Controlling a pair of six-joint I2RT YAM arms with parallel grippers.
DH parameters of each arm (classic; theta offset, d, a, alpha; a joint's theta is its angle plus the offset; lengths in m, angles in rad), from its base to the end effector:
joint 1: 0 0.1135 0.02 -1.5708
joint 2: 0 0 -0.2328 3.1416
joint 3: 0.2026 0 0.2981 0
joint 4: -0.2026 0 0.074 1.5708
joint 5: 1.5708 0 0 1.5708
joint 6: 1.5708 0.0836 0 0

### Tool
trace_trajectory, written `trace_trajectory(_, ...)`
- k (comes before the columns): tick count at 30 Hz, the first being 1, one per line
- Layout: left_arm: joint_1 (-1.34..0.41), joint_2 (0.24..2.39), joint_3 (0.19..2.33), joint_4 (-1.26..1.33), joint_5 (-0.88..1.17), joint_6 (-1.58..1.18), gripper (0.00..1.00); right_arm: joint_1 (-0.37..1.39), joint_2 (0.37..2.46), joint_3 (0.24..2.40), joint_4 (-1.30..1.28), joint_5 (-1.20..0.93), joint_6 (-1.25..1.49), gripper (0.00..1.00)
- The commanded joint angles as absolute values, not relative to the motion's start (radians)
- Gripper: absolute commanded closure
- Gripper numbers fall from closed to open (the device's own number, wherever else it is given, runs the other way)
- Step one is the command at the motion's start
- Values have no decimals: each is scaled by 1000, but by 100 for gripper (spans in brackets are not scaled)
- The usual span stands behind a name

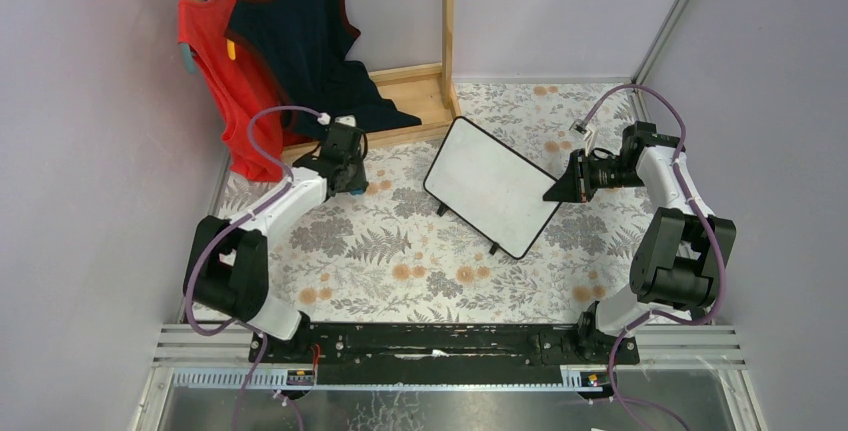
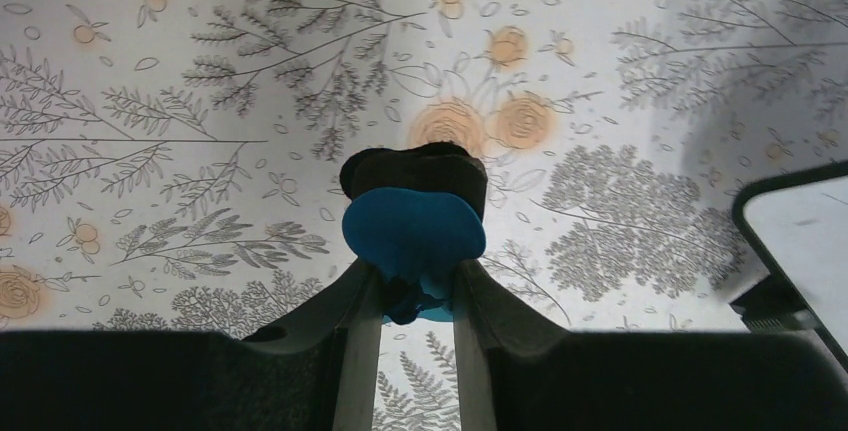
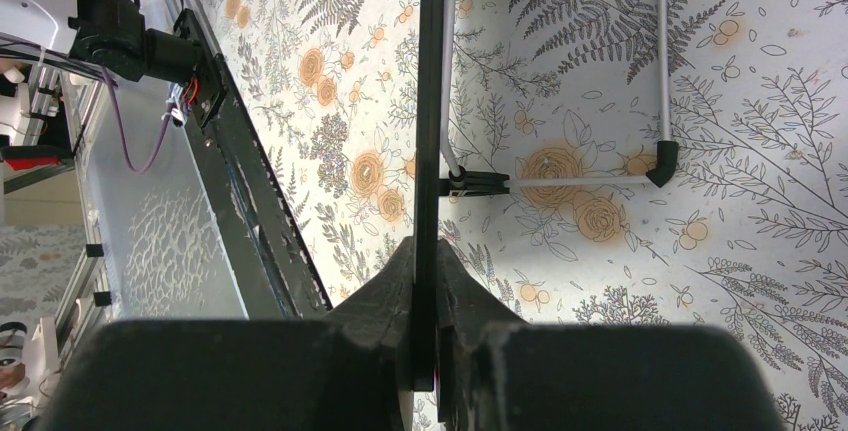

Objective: Erase the whiteboard

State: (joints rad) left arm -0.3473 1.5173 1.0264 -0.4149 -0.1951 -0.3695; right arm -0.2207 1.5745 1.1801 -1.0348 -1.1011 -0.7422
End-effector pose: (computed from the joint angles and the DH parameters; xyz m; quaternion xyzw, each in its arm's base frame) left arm 0.3719 -0.1174 0.1384 -0.0422 0.9403 -0.0277 0.3365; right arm 0.3376 0.0007 0.1788 -0.2549 0.8118 0.4346 0.2951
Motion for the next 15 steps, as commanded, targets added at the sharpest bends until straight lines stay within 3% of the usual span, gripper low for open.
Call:
trace_trajectory(1,-284,1560,1017,-406,-120,-360,100,-203,1580,1201,-1109,-1145,-760,100)
trace_trajectory(15,-247,1747,1098,-467,66,-333,96,-203,1585,1200,-1107,-1147,-765,100)
